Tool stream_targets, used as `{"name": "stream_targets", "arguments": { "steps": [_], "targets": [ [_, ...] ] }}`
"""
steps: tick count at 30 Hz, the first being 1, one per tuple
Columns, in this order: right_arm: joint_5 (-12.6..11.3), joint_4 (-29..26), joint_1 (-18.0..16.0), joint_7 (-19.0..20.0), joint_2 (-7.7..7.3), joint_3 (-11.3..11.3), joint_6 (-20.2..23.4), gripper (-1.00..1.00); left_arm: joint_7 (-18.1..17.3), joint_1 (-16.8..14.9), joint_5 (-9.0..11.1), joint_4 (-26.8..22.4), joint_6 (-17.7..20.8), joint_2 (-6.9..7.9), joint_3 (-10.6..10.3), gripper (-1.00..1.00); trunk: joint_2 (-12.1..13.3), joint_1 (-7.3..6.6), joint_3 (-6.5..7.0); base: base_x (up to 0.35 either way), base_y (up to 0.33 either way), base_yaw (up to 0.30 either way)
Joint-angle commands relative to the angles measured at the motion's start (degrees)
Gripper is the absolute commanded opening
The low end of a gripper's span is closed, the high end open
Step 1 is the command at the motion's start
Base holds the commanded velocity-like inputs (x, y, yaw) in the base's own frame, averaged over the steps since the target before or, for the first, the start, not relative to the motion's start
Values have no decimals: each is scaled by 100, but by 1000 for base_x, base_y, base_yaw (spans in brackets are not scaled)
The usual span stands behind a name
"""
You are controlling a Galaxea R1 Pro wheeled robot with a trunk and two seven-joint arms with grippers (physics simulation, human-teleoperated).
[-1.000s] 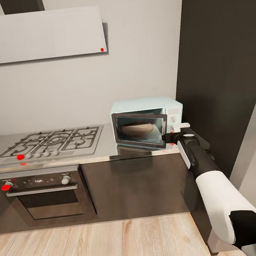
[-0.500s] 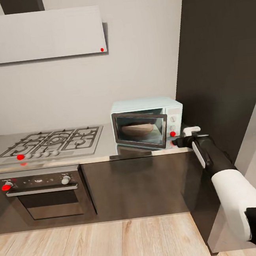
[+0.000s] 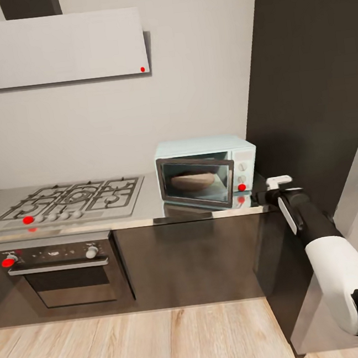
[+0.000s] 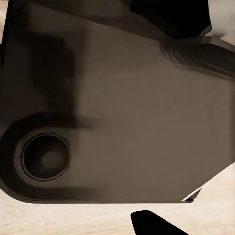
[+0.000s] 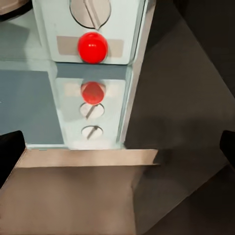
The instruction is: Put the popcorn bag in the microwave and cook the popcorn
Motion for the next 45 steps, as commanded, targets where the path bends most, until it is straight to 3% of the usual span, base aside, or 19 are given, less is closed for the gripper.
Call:
{"name": "stream_targets", "arguments": {
  "steps": [1,24,29,35,39,42,45],
  "targets": [
    [62,-9,-3,44,25,-19,21,100,-1,-2,51,-1,-7,1,-14,100,-3,1,-6,182,0,0],
    [-20,-10,-3,60,78,-19,-61,100,-1,-2,51,-1,-7,0,-15,100,-3,1,-6,197,0,0],
    [-23,-10,-3,71,296,-24,-68,100,-1,-2,51,-1,-7,-1,-15,100,-3,1,-6,4,0,0],
    [-35,8,-3,149,385,-22,-198,100,-1,-2,51,-1,-7,0,-15,100,-3,1,-6,0,0,0],
    [-34,10,-3,430,380,-28,-209,100,-1,-2,51,-1,-7,-1,-15,100,-3,1,-6,0,0,0],
    [-28,61,-3,976,325,-28,-210,100,-1,-2,51,-1,-7,-1,-15,100,-3,1,-6,0,0,0],
    [-9,94,-3,1762,293,-28,-206,100,-1,-2,51,-1,-7,-1,-15,100,-3,1,-6,0,0,0]
  ]
}}
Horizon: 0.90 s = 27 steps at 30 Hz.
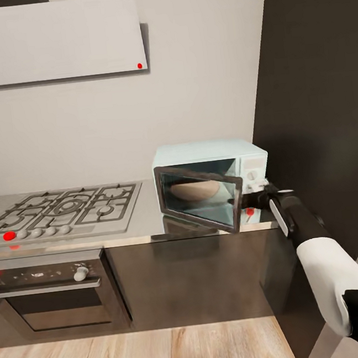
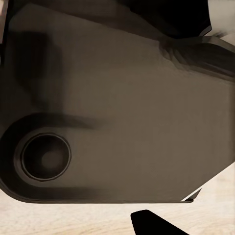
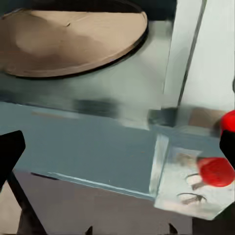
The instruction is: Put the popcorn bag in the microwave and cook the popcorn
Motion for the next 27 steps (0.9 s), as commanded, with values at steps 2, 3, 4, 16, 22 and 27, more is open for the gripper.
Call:
{"name": "stream_targets", "arguments": {
  "steps": [2,3,4,16,22,27],
  "targets": [
    [67,42,13,598,-20,-18,20,100,-1,-2,51,-1,-7,-1,-13,100,-3,0,-6,0,0,0],
    [70,92,25,966,-73,-18,21,100,-1,-2,51,-1,-7,-1,-13,100,-3,0,-6,0,0,0],
    [67,111,29,1169,-111,-18,21,100,-1,-2,51,-1,-7,-1,-13,100,-3,0,-6,0,0,0],
    [60,332,40,1330,-155,-18,23,100,-1,-2,0,8,-10,-1,-47,100,-3,0,-6,0,0,0],
    [76,398,40,1304,-164,-18,95,100,-1,-2,0,8,-15,-8,-41,100,-3,0,-6,-160,6,0],
    [75,425,40,1310,-154,-10,109,100,-1,-2,6,8,-16,-1,-43,100,-3,0,-6,-318,92,0]
  ]
}}
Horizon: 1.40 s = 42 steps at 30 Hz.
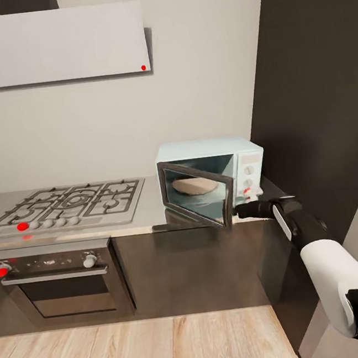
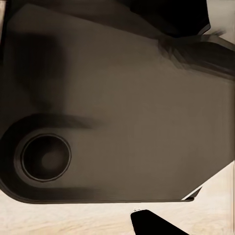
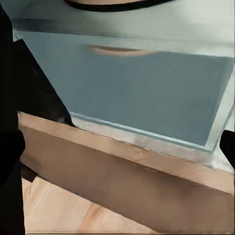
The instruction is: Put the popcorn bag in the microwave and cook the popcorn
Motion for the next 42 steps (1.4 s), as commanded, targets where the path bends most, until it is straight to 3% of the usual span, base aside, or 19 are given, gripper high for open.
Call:
{"name": "stream_targets", "arguments": {
  "steps": [1,9,14,27,31,33,34,42],
  "targets": [
    [48,-5,-5,57,21,-23,25,100,-1,-2,52,0,-8,0,-17,100,-4,-3,-6,-281,184,0],
    [-20,67,-5,139,81,-18,34,100,-1,-2,59,-6,-8,0,-13,100,-4,-3,-6,-207,232,0],
    [-185,91,-5,195,91,-16,34,100,-1,-2,76,-8,-8,0,-8,100,-4,-3,-6,-17,286,0],
    [-198,109,-5,211,28,-22,35,100,-1,-2,86,-7,-8,0,7,100,-4,-3,-6,-50,313,0],
    [-190,116,-5,620,2,-23,27,100,-1,-2,87,-8,-8,0,10,100,-4,-3,-6,-220,245,0],
    [-158,243,-5,1222,-8,-23,15,100,-1,-2,87,-9,-8,0,8,100,-4,-3,-6,-226,215,0],
    [-151,264,-5,1315,-7,-23,12,100,-1,-2,87,-9,-8,0,7,100,-4,-3,-6,-213,198,0],
    [-190,318,-5,1453,30,-23,-20,100,-1,-2,87,-9,-8,0,8,100,-4,-3,-6,-123,119,0]
  ]
}}
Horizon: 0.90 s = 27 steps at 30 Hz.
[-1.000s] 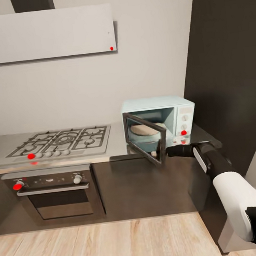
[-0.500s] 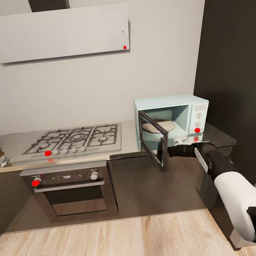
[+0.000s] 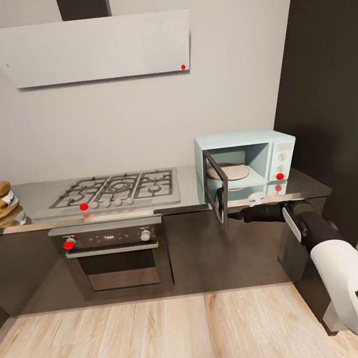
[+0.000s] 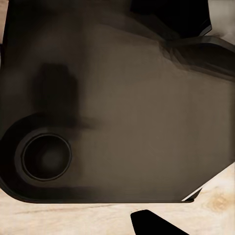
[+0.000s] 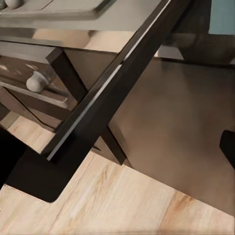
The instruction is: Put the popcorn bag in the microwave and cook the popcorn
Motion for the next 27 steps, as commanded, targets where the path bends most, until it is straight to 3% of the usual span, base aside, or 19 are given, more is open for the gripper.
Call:
{"name": "stream_targets", "arguments": {
  "steps": [1,6,8,10,13,21,24,25,27],
  "targets": [
    [-34,-6,-1,199,367,-19,92,100,-1,-3,50,1,-9,-1,-12,100,-3,0,-6,-13,12,0],
    [-4,-5,-1,-235,341,-32,94,100,-1,-3,50,1,-9,-1,-10,100,-3,0,-6,-3,2,0],
    [1,-5,-1,-799,336,-38,89,100,-1,-3,50,1,-9,-1,-9,100,-3,0,-6,0,0,0],
    [-1,-5,-1,-1671,278,-145,80,100,-1,-3,50,1,-9,-1,-9,100,-3,0,-6,0,0,0],
    [-2,-5,-1,-2402,183,-342,64,100,-1,-3,50,1,-9,-1,-8,100,-3,0,-6,0,0,0],
    [12,186,-1,-2680,176,-388,62,100,-1,-3,59,2,-4,-1,-8,100,-3,0,-6,0,0,0],
    [88,904,-1,-2684,170,-376,48,100,-1,-3,59,1,-4,-1,-2,100,-3,0,-6,0,0,0],
    [365,1800,-1,-2702,150,-373,-113,100,-1,-3,59,1,-7,-1,0,100,-3,0,-6,0,0,0],
    [686,2900,-1,-2716,43,-367,-695,100,0,-3,59,1,-7,-1,0,100,-3,0,-6,0,0,0]
  ]
}}
